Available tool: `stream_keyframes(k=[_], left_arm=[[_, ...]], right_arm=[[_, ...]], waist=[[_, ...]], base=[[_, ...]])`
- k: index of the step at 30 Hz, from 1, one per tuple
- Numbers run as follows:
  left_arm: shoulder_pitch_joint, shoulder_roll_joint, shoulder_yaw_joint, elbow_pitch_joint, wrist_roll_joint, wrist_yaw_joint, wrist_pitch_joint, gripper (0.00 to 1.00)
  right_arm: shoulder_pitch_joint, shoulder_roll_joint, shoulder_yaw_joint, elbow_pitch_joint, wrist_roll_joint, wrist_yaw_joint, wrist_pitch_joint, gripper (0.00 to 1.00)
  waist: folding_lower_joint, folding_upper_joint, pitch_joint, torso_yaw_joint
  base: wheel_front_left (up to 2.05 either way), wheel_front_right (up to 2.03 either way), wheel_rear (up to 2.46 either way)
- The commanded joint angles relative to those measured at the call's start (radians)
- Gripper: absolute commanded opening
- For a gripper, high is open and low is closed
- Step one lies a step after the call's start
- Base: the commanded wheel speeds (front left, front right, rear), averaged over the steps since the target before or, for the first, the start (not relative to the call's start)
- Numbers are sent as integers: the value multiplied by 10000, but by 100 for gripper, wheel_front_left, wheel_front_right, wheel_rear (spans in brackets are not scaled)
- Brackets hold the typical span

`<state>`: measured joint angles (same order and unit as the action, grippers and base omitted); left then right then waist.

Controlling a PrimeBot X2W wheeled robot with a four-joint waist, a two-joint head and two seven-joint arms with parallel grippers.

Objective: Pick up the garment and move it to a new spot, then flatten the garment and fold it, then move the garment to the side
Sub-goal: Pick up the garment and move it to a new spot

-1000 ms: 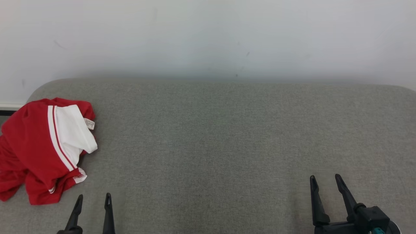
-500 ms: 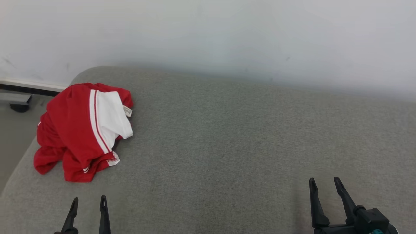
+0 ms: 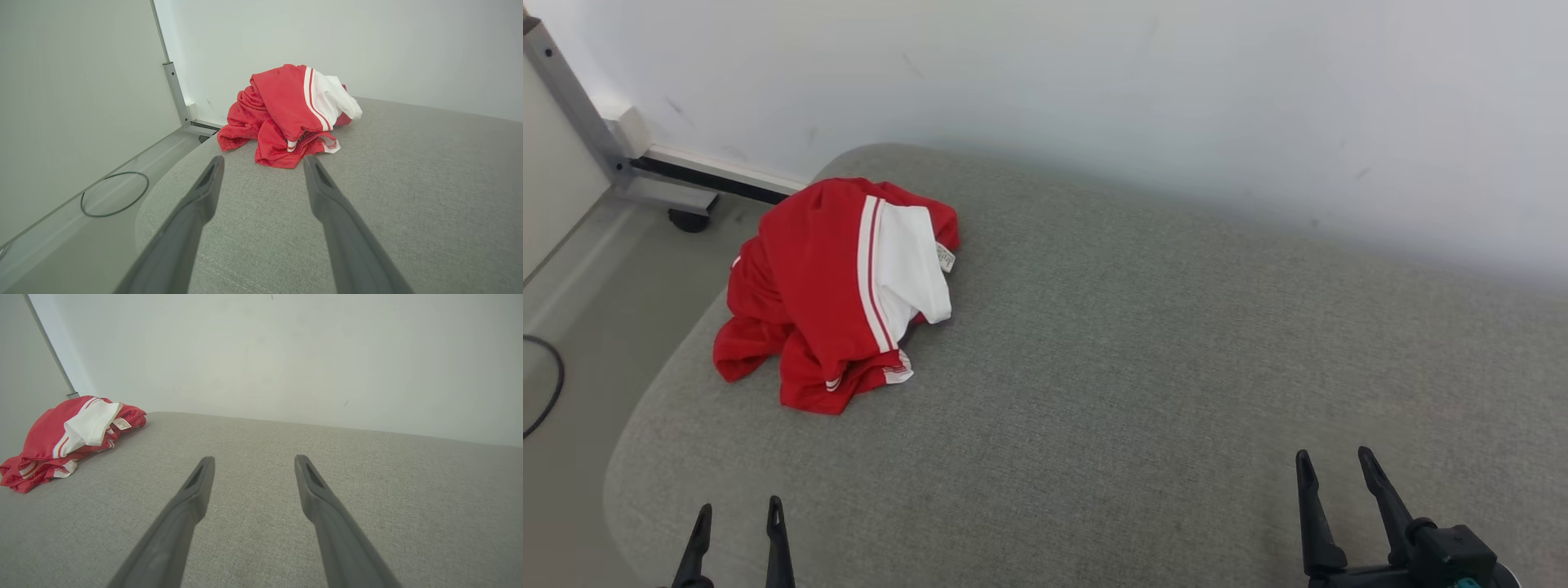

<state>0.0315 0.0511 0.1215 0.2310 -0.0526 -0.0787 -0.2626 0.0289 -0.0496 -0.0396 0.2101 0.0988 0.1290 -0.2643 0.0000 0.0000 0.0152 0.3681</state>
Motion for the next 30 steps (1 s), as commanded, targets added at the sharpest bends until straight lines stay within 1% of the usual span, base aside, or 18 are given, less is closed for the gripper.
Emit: stream_keyframes(k=[1, 7, 17, 25, 30], left_arm=[[-25, -15, 17, 19, -16, 30, -22, 100], [64, -14, 189, 39, 100, 11, -22, 100], [86, -12, 391, 115, 109, 28, -22, 100], [43, -12, 438, 173, -33, 112, -22, 100], [-266, -11, 560, 148, -147, 296, -22, 100]], right_arm=[[91, -13, -13, 3, -44, 33, -16, 100], [117, -13, 74, 40, 31, 33, -16, 100], [123, -13, 221, 51, 34, 33, -16, 100], [59, -13, 325, 17, -53, 33, -16, 100], [-36, -14, 367, 2, -93, 33, -16, 100]], waist=[[0, 0, -20, 355], [0, 0, -93, 775], [0, 0, -135, 1070], [0, 0, -51, 966], [0, 0, 87, 710]], base=[[0, 0, 0], [0, 0, 0], [0, 0, 0], [0, 0, 0], [0, 0, 0]])
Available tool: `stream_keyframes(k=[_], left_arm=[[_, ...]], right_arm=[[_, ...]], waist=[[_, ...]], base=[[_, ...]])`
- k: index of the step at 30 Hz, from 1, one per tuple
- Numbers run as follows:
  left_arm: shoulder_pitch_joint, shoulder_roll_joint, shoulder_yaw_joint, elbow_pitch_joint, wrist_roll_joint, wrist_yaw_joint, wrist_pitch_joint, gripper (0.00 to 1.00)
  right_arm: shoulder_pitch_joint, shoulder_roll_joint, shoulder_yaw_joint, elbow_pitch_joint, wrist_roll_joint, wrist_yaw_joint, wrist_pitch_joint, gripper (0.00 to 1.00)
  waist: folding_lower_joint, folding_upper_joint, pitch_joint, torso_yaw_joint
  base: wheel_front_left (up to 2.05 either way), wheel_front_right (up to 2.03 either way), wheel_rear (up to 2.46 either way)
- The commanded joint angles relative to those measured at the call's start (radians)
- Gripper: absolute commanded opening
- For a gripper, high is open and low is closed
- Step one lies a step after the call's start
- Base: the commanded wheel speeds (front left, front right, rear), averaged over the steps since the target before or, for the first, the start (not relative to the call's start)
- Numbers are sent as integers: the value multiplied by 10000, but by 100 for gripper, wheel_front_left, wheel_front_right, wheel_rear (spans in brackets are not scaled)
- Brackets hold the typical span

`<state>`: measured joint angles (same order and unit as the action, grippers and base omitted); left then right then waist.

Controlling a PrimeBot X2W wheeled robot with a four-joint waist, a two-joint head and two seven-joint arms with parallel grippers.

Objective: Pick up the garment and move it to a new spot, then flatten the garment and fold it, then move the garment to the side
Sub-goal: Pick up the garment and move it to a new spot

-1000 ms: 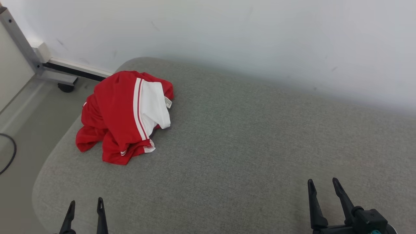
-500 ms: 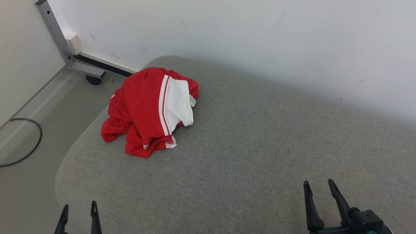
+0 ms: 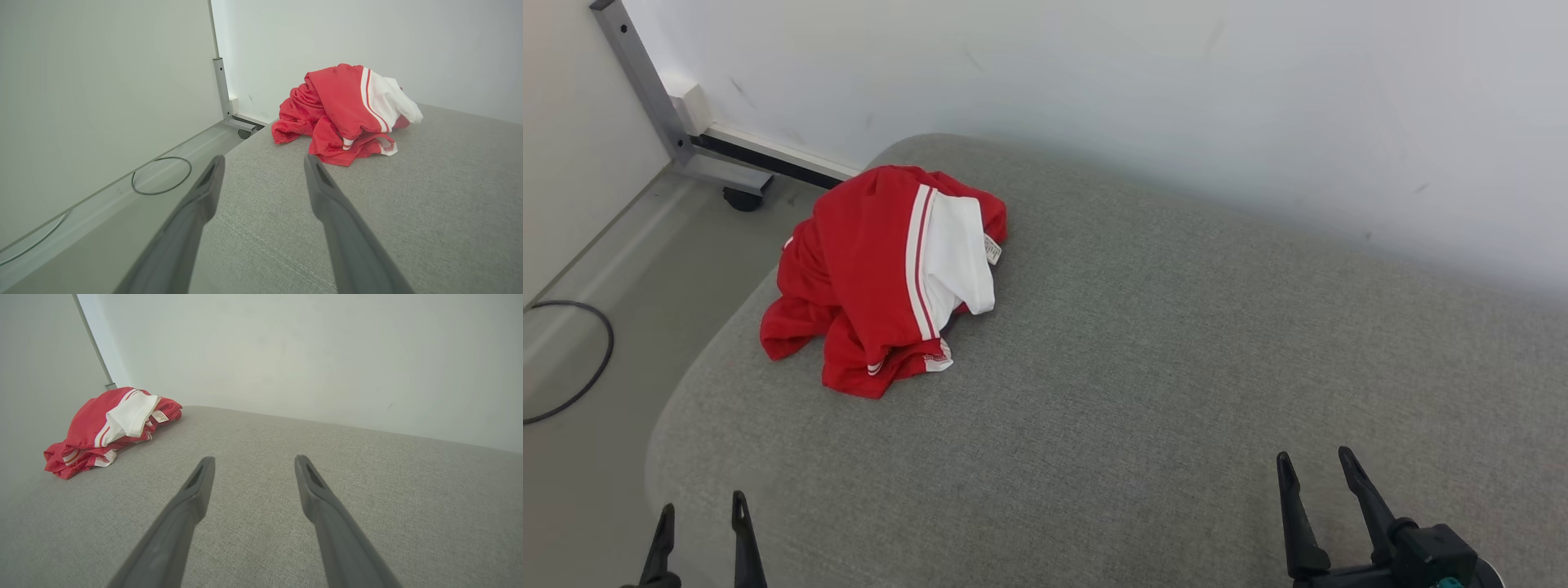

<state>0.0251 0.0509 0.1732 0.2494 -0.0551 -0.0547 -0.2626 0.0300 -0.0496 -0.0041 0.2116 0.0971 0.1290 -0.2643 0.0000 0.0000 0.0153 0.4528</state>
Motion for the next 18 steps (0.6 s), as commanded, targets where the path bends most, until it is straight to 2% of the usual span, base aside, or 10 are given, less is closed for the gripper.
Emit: stream_keyframes(k=[1, 4, 11, 18], left_arm=[[-232, -17, 43, -42, -167, 132, -22, 100], [-607, -10, 100, -140, -257, 178, -22, 100], [-1887, 194, 655, 6, -344, -120, -22, 100], [-3905, 915, 1200, 614, -543, -499, -22, 100]], right_arm=[[-77, -13, 50, -11, -113, 33, -16, 100], [-196, -13, 29, -37, -169, 33, -16, 100], [-457, -14, 26, -63, -286, 33, -16, 100], [-900, -13, 85, -106, -485, 33, -16, 100]], waist=[[0, 0, 126, -219], [0, 0, 273, -440], [0, 0, 645, -979], [0, 0, 1250, -1770]], base=[[0, 0, 0], [0, 0, 0], [0, 0, 0], [0, 0, 0]])
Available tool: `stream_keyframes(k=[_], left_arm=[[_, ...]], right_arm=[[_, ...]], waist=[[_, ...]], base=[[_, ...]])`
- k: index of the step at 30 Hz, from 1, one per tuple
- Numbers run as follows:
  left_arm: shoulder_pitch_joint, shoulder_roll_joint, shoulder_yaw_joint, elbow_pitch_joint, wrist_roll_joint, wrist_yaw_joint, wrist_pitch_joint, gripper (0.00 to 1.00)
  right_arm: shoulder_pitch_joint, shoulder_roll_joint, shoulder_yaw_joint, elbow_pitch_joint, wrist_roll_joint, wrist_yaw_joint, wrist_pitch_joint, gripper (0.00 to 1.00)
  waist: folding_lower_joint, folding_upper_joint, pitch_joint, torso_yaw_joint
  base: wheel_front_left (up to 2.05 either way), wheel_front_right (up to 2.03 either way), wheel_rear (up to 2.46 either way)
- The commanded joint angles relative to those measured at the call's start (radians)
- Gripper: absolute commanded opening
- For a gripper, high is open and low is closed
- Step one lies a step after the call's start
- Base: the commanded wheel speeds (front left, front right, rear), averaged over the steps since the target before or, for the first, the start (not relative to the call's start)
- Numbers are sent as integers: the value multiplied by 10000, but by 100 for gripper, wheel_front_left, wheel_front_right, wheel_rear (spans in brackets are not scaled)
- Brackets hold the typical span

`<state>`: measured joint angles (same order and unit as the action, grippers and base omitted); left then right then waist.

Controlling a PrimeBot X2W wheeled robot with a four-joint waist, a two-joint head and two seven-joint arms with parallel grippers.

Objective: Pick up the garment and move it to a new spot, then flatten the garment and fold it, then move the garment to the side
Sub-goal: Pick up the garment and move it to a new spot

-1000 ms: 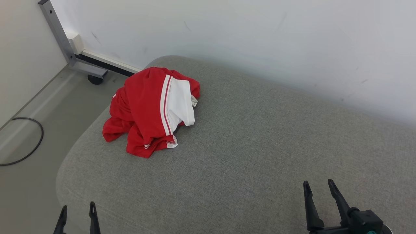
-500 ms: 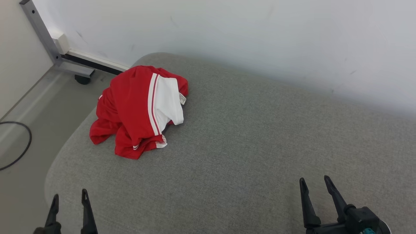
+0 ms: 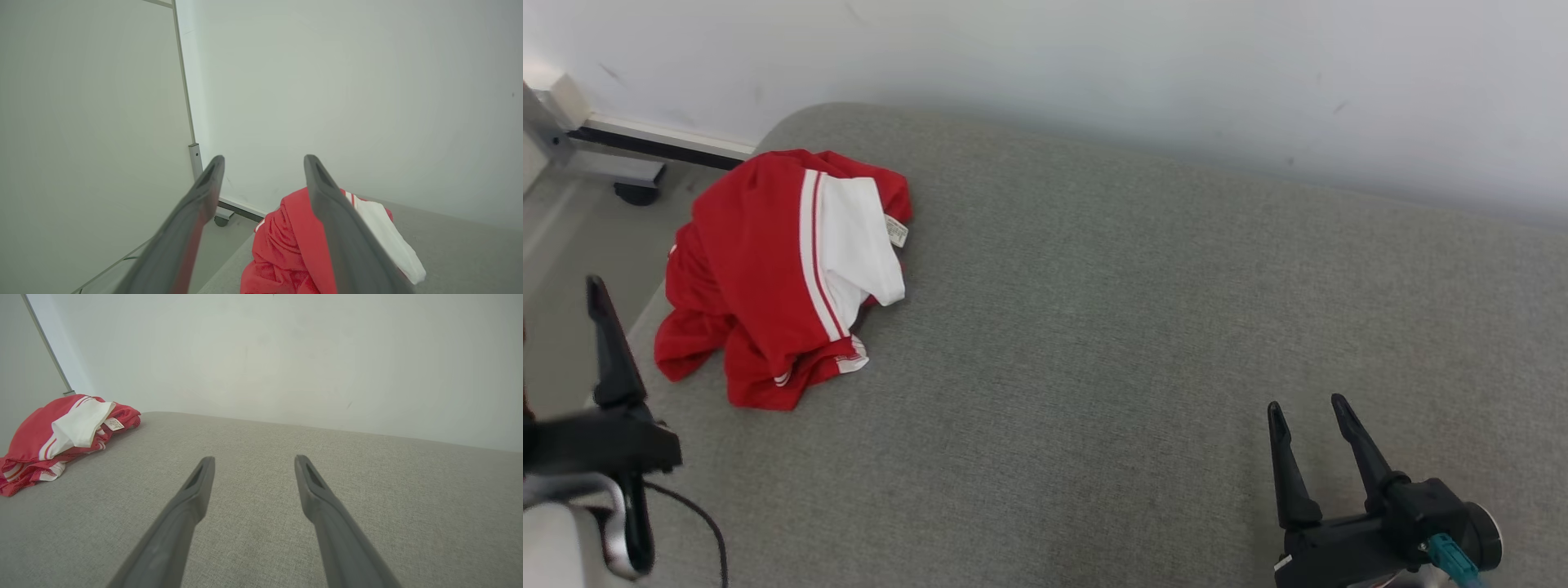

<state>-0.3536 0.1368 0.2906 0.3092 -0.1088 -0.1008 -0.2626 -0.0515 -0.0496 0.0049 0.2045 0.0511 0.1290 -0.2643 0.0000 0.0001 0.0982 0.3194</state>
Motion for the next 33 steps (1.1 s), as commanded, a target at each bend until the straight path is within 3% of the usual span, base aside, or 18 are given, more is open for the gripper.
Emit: stream_keyframes(k=[1, 11, 15, 21, 29, 33], left_arm=[[-402, 174, 99, 112, -52, -51, -22, 100], [-2509, 1444, 85, 2001, -679, -304, -20, 100], [-3143, 2198, -130, 3288, -1129, -281, -14, 100], [-3718, 3290, -1077, 4806, -1933, -283, 732, 100], [-4104, 4148, -2309, 5912, -3001, -284, 1708, 100], [-4379, 4423, -2873, 6539, -3528, -286, 2808, 100]], right_arm=[[-150, -16, 9, -54, -58, 33, -16, 100], [-699, -11, 75, -217, 8, 33, -16, 100], [-826, -7, 165, -290, 107, 33, -16, 100], [-939, -7, 113, -453, 192, 33, -15, 100], [-1088, -7, 32, -529, 284, 33, -15, 100], [-1161, -8, 22, -587, 338, 34, -15, 100]], waist=[[0, -1, 525, -562], [0, -1, 1261, -1947], [0, -1, 1421, -2500], [0, -1, 1630, -3147], [0, -1, 1991, -3628], [0, -1, 2216, -3842]], base=[[0, 0, 0], [0, 0, 0], [0, 0, 0], [0, 0, 0], [0, 0, 0], [0, 0, 0]])
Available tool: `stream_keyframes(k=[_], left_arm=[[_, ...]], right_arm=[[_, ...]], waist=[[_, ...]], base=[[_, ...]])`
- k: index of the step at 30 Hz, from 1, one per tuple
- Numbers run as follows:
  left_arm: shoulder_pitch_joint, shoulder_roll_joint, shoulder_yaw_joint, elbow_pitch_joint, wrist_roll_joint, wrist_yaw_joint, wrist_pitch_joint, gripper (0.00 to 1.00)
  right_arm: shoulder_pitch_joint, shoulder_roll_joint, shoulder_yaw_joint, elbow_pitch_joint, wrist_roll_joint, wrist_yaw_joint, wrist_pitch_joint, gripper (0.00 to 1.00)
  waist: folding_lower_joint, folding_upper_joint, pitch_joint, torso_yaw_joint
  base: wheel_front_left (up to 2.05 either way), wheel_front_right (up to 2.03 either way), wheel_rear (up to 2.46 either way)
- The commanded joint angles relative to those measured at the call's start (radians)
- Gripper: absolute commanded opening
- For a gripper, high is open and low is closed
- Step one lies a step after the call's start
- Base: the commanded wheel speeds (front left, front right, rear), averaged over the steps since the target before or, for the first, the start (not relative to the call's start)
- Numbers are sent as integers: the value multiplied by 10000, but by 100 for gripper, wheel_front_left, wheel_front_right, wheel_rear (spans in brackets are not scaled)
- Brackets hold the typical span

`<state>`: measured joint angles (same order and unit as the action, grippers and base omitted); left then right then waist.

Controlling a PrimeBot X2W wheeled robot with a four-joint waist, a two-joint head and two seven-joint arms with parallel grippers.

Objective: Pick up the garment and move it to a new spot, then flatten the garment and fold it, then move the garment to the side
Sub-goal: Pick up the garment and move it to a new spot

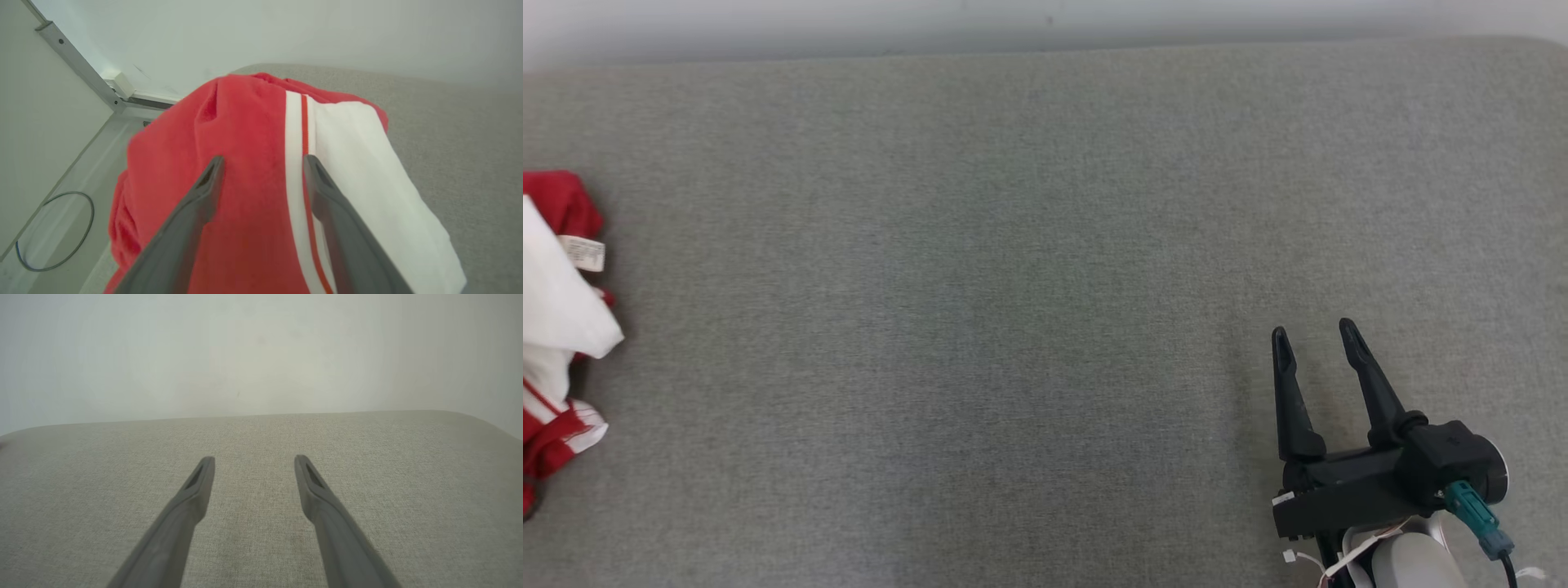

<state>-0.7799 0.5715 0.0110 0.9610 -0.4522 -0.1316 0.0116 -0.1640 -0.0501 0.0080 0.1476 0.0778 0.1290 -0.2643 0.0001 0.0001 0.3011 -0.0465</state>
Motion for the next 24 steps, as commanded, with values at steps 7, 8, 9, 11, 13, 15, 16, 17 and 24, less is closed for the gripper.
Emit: stream_keyframes(k=[7, 8, 9, 11, 13, 15, 16, 17, 24], left_arm=[[-325, 268, -625, 632, -469, 24, 1160, 100], [-335, 287, -700, 754, -470, 24, 1304, 100], [-357, 327, -745, 885, -466, 24, 1400, 100], [-369, 315, -834, 1118, -520, 23, 1551, 100], [-383, 343, -908, 1314, -481, 23, 1618, 87], [-422, 307, -979, 1470, -437, 23, 1558, 0], [-461, 274, -1038, 1503, -399, 23, 1482, 0], [-497, 258, -1072, 1492, -386, 23, 1358, 0], [-776, 253, -1354, 1096, -438, 23, 74, 0]], right_arm=[[-120, 1, -72, -44, 80, 34, -15, 100], [-126, -2, -70, -37, 81, 34, -15, 100], [-131, -2, -69, -27, 80, 34, -15, 100], [-140, 1, -70, -11, 67, 34, -15, 100], [-151, -1, -106, 5, 38, 34, -15, 100], [-149, -1, -143, 21, -5, 34, -15, 100], [-140, -1, -170, 27, -29, 34, -15, 100], [-122, -1, -204, 24, -53, 34, -15, 100], [101, -1, -313, 109, -41, 34, -15, 100]], waist=[[-1, -1, 321, -286], [-1, -1, 323, -300], [-1, -1, 321, -314], [-1, -1, 301, -337], [-1, -1, 275, -342], [-1, -1, 240, -318], [-1, -1, 213, -292], [-1, -1, 180, -257], [-1, -1, -269, 154]], base=[[0, 0, 0], [0, 0, 0], [0, 0, 0], [0, 0, 0], [0, 0, 0], [0, 0, 0], [0, 0, 0], [0, 0, 0], [0, 0, 0]])
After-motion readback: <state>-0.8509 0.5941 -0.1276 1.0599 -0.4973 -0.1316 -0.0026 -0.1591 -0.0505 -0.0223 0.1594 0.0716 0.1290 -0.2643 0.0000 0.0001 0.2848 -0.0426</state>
